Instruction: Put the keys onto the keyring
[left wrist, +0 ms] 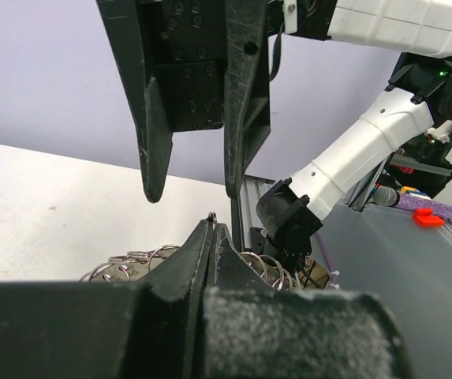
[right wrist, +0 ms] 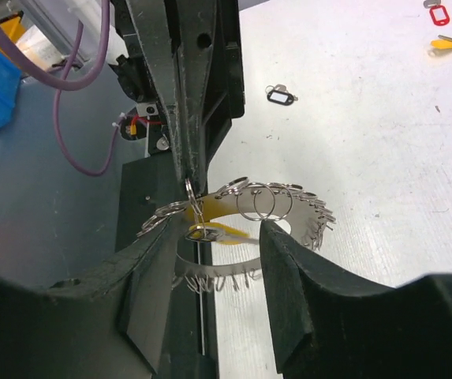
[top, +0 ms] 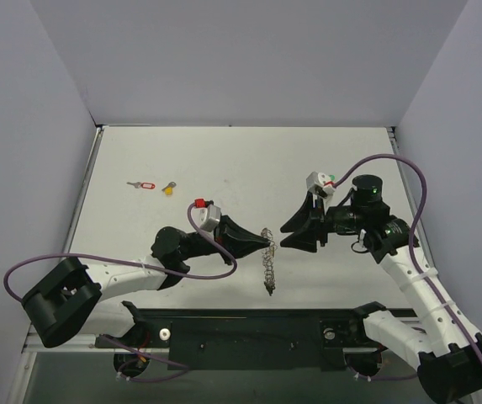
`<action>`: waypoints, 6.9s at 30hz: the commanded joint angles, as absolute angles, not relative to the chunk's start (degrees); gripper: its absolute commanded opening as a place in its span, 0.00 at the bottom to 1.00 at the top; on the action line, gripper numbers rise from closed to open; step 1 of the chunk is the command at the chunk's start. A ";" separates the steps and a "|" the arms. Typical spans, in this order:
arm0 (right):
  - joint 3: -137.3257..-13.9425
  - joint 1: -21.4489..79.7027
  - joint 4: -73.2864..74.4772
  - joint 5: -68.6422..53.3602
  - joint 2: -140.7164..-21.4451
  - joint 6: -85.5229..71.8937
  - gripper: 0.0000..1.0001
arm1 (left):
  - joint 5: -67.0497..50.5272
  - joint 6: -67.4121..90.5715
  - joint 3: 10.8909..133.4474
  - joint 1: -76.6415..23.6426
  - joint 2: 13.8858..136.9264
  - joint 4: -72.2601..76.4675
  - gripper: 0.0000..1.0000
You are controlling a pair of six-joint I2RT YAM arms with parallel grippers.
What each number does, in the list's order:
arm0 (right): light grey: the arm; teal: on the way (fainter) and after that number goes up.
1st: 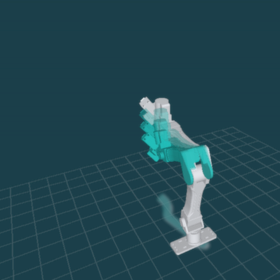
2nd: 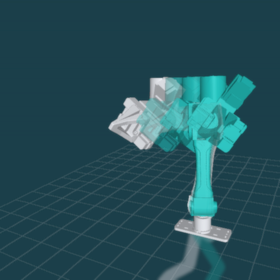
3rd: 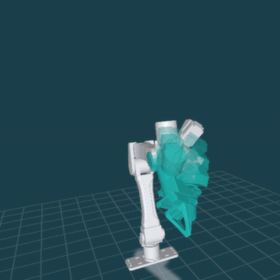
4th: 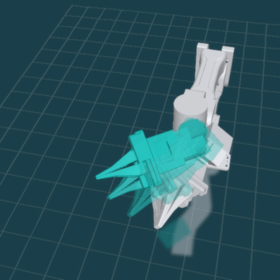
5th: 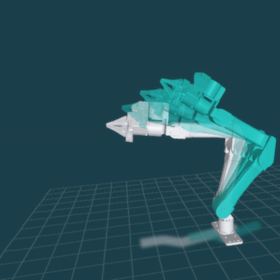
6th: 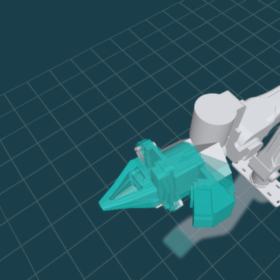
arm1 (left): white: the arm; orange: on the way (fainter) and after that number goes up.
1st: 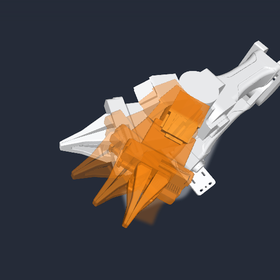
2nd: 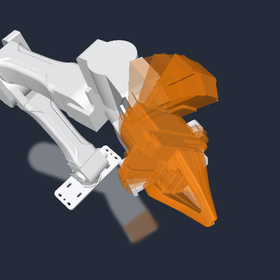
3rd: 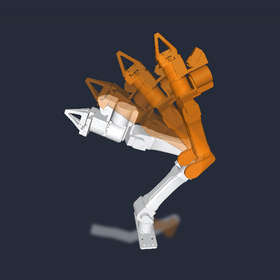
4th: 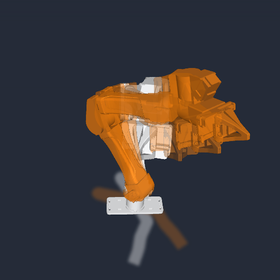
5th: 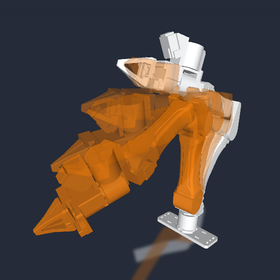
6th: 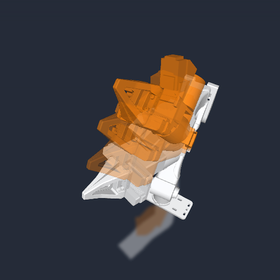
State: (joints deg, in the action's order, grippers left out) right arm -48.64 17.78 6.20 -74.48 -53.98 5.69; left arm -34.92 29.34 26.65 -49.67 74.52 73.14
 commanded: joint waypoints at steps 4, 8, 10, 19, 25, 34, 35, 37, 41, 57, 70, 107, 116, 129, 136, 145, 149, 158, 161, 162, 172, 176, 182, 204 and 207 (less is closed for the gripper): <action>-52.91 22.41 25.21 -68.65 -52.29 32.24 0.42 | -34.72 29.36 25.93 -49.48 72.25 93.34 0.00; -53.35 23.55 25.40 -68.91 -52.64 33.48 0.39 | -34.54 29.53 25.66 -49.48 72.25 93.60 0.00; -53.44 24.43 25.40 -68.56 -53.08 33.92 0.38 | -34.54 29.62 25.66 -49.57 72.42 93.87 0.00; -52.12 25.84 13.11 -67.76 -54.49 23.23 0.32 | -34.45 29.71 26.02 -50.19 73.21 93.87 0.00; -51.68 27.77 9.23 -68.29 -55.28 20.31 0.28 | -34.28 29.62 26.10 -50.36 73.56 93.87 0.00; -51.07 28.13 10.11 -68.73 -55.11 20.21 0.21 | -33.66 29.18 25.84 -50.36 73.04 93.87 0.00; -51.06 28.13 10.54 -68.73 -55.02 20.30 0.21 | -33.58 29.09 25.75 -50.36 72.95 93.87 0.00; -50.89 28.13 11.07 -68.90 -55.02 20.74 0.21 | -33.40 29.09 25.66 -50.36 72.86 93.87 0.00; -50.80 28.21 12.13 -68.82 -54.76 21.36 0.20 | -33.14 28.83 25.66 -50.36 72.69 93.87 0.00; -50.45 28.74 12.92 -68.55 -54.67 21.97 0.17 | -32.70 28.83 26.02 -50.36 71.98 93.96 0.00; -51.59 28.74 12.74 -67.24 -54.58 19.61 0.00 | -30.59 28.65 25.05 -50.27 71.98 92.91 0.00; -75.15 22.76 75.15 -39.81 -61.44 63.64 0.00 | -29.80 4.04 44.29 -59.85 84.02 58.80 0.45; -71.37 22.68 70.31 -37.62 -58.71 58.02 0.00 | -27.33 5.98 46.32 -64.16 87.27 58.80 0.42; -70.84 22.59 67.94 -38.41 -58.53 55.11 0.00 | -22.07 6.07 46.49 -65.21 89.73 57.83 0.42; -71.28 22.50 67.94 -39.02 -59.06 55.28 0.00 | -21.53 5.54 46.93 -65.21 90.62 57.57 0.42; -71.89 22.41 67.68 -39.20 -59.50 54.67 0.00 | -25.05 6.42 48.07 -65.21 92.02 57.57 0.33; -71.89 22.41 67.50 -39.11 -59.59 54.58 0.00 | -26.37 6.42 48.60 -65.21 92.20 57.04 0.31; -72.33 22.41 67.33 -39.46 -60.03 54.40 0.00 | -27.68 6.59 49.40 -65.21 92.55 55.72 0.30; -72.68 22.33 67.24 -39.55 -60.38 54.23 0.00 | -27.42 6.42 49.13 -65.21 92.64 55.28 0.29; -72.77 22.41 67.24 -39.64 -60.38 54.23 0.00 | -27.42 6.33 49.30 -65.21 92.64 55.20 0.29; -73.13 22.41 67.24 -39.73 -60.73 54.05 0.00 | -27.42 5.36 49.57 -65.13 92.46 52.91 0.25; -73.13 22.41 67.24 -39.81 -60.73 53.97 0.00 | -28.04 5.36 49.75 -65.13 92.37 53.00 0.12; -73.04 22.41 66.54 -40.08 -60.56 52.92 0.00 | -27.17 8.43 48.96 -64.69 92.11 54.48 0.00; -90.54 5.71 85.08 -68.62 -76.64 59.83 0.79 | -27.69 23.91 38.58 -53.17 74.01 65.31 0.00; -87.28 8.61 86.12 -72.68 -77.52 65.20 0.78 | -26.72 23.82 39.11 -53.00 73.39 63.29 0.00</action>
State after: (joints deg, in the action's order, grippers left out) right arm -89.49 5.78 73.63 -60.55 -79.15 56.34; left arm -27.66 22.48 35.92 -53.49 75.33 64.18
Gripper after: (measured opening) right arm 0.788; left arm 0.015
